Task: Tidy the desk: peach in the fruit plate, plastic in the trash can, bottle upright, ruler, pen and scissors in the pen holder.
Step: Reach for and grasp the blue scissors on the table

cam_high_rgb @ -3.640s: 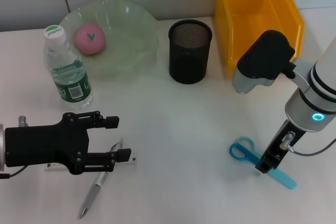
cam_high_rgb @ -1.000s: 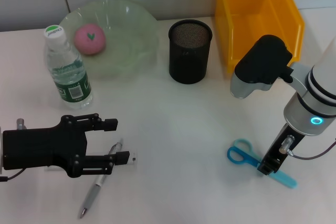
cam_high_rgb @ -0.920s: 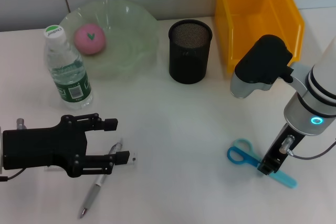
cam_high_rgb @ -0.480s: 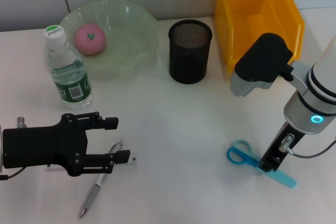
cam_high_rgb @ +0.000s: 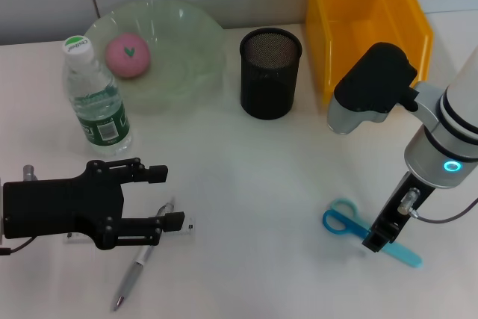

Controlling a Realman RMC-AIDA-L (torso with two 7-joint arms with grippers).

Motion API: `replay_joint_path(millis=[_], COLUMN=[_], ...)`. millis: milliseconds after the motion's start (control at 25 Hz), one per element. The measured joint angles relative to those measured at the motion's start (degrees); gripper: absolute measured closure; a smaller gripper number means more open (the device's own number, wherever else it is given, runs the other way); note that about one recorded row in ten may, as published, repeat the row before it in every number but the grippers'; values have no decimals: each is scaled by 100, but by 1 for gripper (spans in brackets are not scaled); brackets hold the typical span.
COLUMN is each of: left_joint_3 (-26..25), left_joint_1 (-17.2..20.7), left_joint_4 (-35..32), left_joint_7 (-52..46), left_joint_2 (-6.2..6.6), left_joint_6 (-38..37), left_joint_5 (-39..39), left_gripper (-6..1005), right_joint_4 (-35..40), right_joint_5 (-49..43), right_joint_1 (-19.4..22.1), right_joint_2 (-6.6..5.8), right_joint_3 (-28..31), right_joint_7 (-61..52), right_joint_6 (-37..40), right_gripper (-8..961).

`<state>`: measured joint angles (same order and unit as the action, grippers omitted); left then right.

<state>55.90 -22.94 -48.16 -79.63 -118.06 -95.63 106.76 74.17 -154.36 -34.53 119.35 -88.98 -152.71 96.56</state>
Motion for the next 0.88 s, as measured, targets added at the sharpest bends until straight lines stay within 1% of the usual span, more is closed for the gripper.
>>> replay_joint_path(millis=[160, 880], left_joint_3=[0, 0], left_joint_1=[0, 11], left_joint_4=[0, 3], left_joint_7=[0, -9], left_joint_2=[2, 3], left_joint_6=[0, -9], left_joint_5=[0, 3], left_gripper=[204, 204], right_joint_4=[18, -26], right_joint_5=[-17, -44], right_joint_1=[9, 10], right_joint_2=[0, 0], right_joint_3=[-33, -229], right_joint_7=[28, 52], right_joint_6=[-1, -81], right_gripper=[510, 530])
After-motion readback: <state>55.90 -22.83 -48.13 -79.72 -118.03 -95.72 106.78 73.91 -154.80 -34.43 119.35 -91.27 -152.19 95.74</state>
